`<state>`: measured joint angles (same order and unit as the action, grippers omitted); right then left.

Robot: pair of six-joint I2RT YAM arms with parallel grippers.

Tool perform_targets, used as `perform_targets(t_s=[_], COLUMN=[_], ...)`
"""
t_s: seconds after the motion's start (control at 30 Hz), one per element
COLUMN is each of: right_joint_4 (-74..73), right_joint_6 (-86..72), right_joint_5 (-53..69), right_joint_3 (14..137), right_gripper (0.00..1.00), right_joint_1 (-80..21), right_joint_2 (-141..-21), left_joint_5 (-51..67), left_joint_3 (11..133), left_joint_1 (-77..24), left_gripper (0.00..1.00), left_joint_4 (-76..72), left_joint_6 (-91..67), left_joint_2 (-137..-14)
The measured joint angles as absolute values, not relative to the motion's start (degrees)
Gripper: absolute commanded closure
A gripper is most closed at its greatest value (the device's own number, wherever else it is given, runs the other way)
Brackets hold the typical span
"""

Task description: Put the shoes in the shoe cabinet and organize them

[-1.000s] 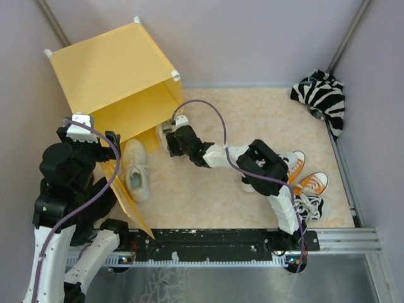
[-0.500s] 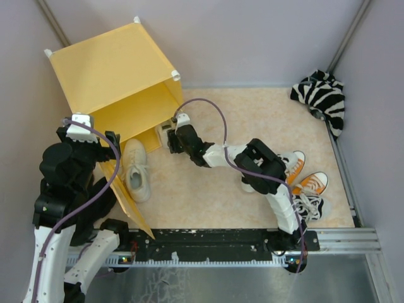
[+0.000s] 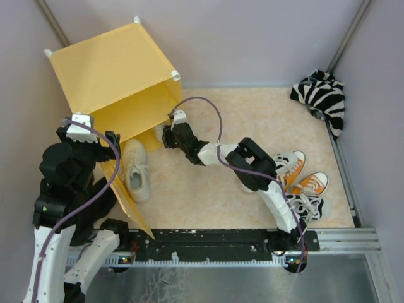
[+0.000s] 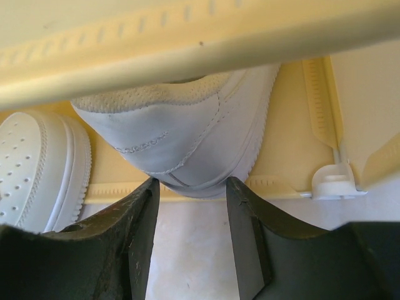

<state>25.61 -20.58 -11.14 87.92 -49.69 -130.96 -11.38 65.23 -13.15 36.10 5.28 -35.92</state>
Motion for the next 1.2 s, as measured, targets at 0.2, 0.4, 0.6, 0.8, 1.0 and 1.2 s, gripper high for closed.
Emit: perform_targets(t_s=[0.2,0.4,0.6,0.8,1.0,1.2], right_joint_4=[25.76,26.11,29.87,30.22,17.52,-7.88], right_joint_6=[-20.62,-20.67,-20.67,-21.06,-21.21,-24.49], right_joint_5=[-12.99,-13.06,-11.68,-12.16,-16.73,-26.0], right_joint_3=[89.89,90.0,85.01,76.36,73.08,70.52], right_gripper=[0.52,0.47,0.43,0.42,0.26,0.14], right_joint_1=[-49.65,-49.52,-48.75,-48.66,-49.04,-46.94], right_joint_2=[-133.21,-133.49,-132.07,-125.1,-113.3,-96.29], left_joint_5=[-11.42,-11.44,-11.53,-11.57,-11.53,-10.57], left_joint_3=[65.23,65.23,65.23,65.23,65.23,65.76], left_joint_1=[-13.26,-13.26,-13.26,-13.26,-13.37,-13.37], left_gripper=[0.01,0.01,0.01,0.01,0.01,0.01], left_joint_4=[36.1,36.07,35.88,35.83,35.81,35.73], left_joint_6=[5.28,5.3,5.48,5.5,5.48,5.45], left_joint_2=[-35.94,-35.99,-36.38,-36.45,-36.53,-38.06])
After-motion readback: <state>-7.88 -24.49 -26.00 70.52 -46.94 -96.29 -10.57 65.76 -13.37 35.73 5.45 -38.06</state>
